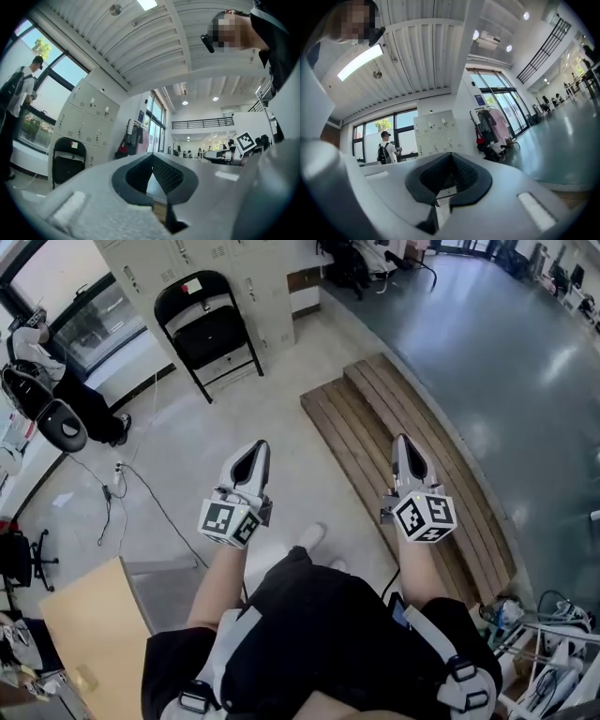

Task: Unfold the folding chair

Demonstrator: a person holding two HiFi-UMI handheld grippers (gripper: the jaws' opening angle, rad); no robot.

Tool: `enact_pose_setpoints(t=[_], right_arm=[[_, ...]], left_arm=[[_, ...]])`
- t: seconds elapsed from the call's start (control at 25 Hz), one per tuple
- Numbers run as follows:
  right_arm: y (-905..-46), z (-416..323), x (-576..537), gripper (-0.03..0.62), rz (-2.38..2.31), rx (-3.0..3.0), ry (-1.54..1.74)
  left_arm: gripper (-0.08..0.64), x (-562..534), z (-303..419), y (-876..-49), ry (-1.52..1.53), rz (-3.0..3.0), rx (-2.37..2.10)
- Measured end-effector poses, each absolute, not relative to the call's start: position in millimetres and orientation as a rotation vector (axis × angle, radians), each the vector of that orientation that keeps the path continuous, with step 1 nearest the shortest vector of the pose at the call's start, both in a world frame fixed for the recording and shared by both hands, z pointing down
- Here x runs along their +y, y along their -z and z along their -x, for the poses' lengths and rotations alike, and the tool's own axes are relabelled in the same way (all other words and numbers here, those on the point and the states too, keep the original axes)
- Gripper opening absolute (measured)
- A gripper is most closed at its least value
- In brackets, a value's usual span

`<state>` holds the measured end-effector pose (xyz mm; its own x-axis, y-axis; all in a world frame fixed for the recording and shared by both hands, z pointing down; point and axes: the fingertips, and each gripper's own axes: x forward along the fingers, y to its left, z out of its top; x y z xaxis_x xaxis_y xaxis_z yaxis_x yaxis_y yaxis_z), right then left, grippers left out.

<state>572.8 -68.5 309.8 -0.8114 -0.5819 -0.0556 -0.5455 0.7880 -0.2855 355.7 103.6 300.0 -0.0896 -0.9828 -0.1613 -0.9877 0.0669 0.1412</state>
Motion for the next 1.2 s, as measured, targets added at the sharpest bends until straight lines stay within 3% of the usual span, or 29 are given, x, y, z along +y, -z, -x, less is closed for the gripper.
enact_pose_setpoints(t=[0.28, 1.2], right_arm=[[-319.5, -478.9, -40.2, 0.003, 0.686, 2.953, 0.408], [-312.4, -170.5, -49.6, 0.003, 0.442, 3.039, 0.376]], left_arm=[[0.0, 165.9, -285.1, -307.9, -0.39, 1.888, 2.463], [0.0, 223.2, -24.9, -303.5, -0.398, 1.494, 2.601]])
